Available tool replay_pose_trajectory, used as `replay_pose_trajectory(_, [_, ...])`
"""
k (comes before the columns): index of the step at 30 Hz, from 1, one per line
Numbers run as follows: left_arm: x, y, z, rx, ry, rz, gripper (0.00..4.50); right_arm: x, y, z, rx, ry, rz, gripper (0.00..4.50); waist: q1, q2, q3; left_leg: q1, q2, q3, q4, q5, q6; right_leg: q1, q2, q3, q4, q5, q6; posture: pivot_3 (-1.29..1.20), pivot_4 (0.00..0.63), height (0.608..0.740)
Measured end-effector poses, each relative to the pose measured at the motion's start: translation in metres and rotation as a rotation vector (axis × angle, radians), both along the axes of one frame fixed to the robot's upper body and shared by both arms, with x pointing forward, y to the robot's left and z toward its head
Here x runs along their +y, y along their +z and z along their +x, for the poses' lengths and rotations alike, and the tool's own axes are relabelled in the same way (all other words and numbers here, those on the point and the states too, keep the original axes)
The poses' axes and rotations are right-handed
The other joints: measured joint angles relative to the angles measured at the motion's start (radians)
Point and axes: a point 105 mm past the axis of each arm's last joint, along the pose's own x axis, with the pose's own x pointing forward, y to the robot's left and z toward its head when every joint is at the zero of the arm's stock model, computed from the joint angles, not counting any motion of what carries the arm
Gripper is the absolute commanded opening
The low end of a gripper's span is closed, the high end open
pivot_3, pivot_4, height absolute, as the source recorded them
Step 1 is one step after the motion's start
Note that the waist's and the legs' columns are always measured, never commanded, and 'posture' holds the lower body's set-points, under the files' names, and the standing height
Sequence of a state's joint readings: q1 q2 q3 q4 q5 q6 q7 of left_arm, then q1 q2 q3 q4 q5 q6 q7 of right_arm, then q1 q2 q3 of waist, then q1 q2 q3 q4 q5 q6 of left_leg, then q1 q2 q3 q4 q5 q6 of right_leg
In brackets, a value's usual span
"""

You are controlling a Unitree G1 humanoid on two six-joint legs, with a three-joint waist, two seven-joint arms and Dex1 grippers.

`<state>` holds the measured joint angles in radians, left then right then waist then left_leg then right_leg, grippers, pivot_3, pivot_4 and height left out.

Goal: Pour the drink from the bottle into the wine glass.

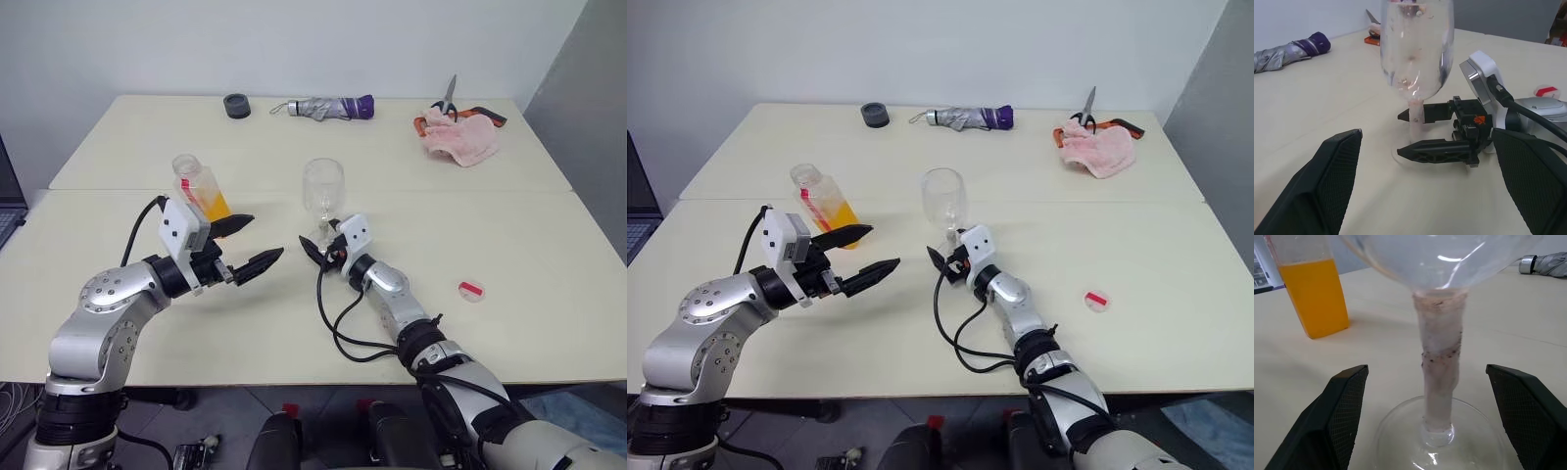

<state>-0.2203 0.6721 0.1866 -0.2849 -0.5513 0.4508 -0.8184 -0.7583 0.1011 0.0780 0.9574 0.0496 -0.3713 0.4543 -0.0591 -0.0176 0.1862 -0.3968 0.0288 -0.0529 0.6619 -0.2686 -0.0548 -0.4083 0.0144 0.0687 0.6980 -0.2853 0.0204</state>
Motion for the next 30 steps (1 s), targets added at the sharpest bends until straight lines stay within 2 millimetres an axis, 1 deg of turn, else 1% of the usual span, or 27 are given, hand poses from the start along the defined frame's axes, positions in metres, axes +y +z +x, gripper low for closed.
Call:
replay_pose_trajectory(3, [0.000, 0.001, 0.000, -0.003, 0.000, -0.002, 4.50, -0.004, 0.002, 0.000, -0.013, -0.004, 0.000, 4.10, 0.000, 0.000, 0.000, 0.000, 0.000, 0.000, 0.000, 0.000, 0.000, 0.000, 0.000, 0.000, 0.000, 0.000, 0.000, 0.00, 0.150, 0.740])
replay_pose_trajectory(9, [0.000, 0.002, 0.001, -0.010, 0.003, -0.009, 4.50, -0.026, -0.007, -0.008, -0.021, -0.017, -0.021, 4.10, 0.001, 0.000, 0.000, 0.000, 0.000, 0.000, 0.000, 0.000, 0.000, 0.000, 0.000, 0.000, 0.000, 0.000, 0.000, 0.00, 0.150, 0.740])
replay_pose_trajectory(14, [0.001, 0.003, 0.001, -0.017, 0.009, -0.012, 4.50, -0.041, -0.007, -0.016, -0.027, -0.019, -0.039, 4.10, 0.002, 0.000, 0.000, 0.000, 0.000, 0.000, 0.000, 0.000, 0.000, 0.000, 0.000, 0.000, 0.000, 0.000, 0.000, 0.00, 0.150, 0.740])
replay_pose_trajectory(20, [0.003, 0.004, 0.000, -0.031, 0.015, -0.016, 4.50, -0.063, -0.002, -0.038, -0.064, -0.011, -0.090, 4.10, 0.003, 0.000, 0.000, 0.000, 0.000, 0.000, 0.000, 0.000, 0.000, 0.000, 0.000, 0.000, 0.000, 0.000, 0.000, 0.00, 0.150, 0.740])
replay_pose_trajectory(26, [0.005, 0.001, 0.001, -0.024, 0.034, -0.021, 4.50, -0.077, 0.003, -0.060, -0.073, -0.002, -0.121, 4.10, 0.005, 0.000, 0.000, 0.000, 0.000, 0.000, 0.000, 0.000, 0.000, 0.000, 0.000, 0.000, 0.000, 0.000, 0.000, 0.00, 0.150, 0.740])
replay_pose_trajectory(30, [0.005, 0.000, 0.001, -0.022, 0.044, -0.025, 4.50, -0.084, 0.013, -0.068, -0.084, -0.006, -0.126, 4.10, 0.005, 0.000, 0.000, 0.000, 0.000, 0.000, 0.000, 0.000, 0.000, 0.000, 0.001, 0.000, 0.000, 0.000, 0.000, 0.00, 0.150, 0.740])
